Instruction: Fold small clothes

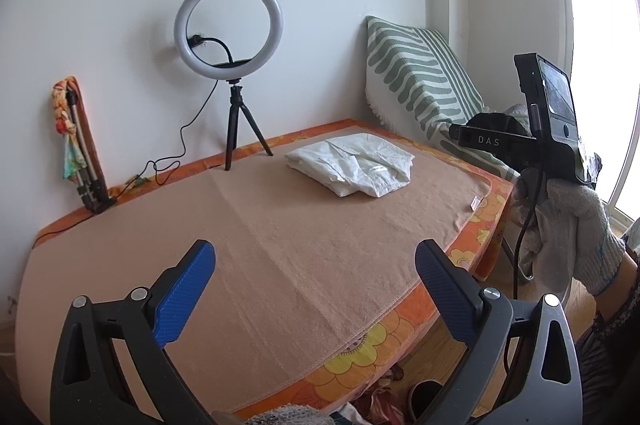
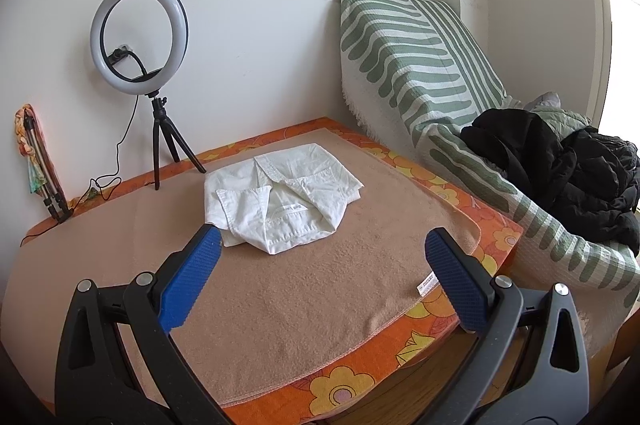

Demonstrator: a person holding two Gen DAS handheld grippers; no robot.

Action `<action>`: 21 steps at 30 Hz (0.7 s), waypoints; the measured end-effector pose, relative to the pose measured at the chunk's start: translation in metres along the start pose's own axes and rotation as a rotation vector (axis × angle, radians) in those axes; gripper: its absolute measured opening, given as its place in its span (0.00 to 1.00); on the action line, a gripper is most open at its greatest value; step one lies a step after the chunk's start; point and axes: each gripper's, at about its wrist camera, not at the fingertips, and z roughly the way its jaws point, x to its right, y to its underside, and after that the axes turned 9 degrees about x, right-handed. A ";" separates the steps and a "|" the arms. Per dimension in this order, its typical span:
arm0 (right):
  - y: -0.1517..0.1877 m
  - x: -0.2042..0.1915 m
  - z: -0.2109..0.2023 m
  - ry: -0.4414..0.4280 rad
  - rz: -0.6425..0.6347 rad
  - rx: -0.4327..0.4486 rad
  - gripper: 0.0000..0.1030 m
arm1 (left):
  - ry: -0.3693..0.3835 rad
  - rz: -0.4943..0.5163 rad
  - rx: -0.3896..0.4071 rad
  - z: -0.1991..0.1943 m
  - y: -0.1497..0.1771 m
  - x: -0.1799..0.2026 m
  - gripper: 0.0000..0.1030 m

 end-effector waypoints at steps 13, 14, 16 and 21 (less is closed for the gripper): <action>0.000 0.004 0.000 -0.005 0.002 -0.005 1.00 | 0.000 0.004 0.009 -0.002 -0.002 0.004 0.97; 0.000 0.004 0.001 -0.004 0.002 -0.006 1.00 | -0.001 0.004 0.010 -0.002 -0.002 0.004 0.97; 0.000 0.004 0.001 -0.005 0.009 -0.011 1.00 | -0.004 0.002 0.006 -0.001 -0.001 0.004 0.97; 0.000 0.004 0.001 -0.002 0.003 -0.012 1.00 | -0.005 0.010 0.007 0.000 -0.002 0.006 0.97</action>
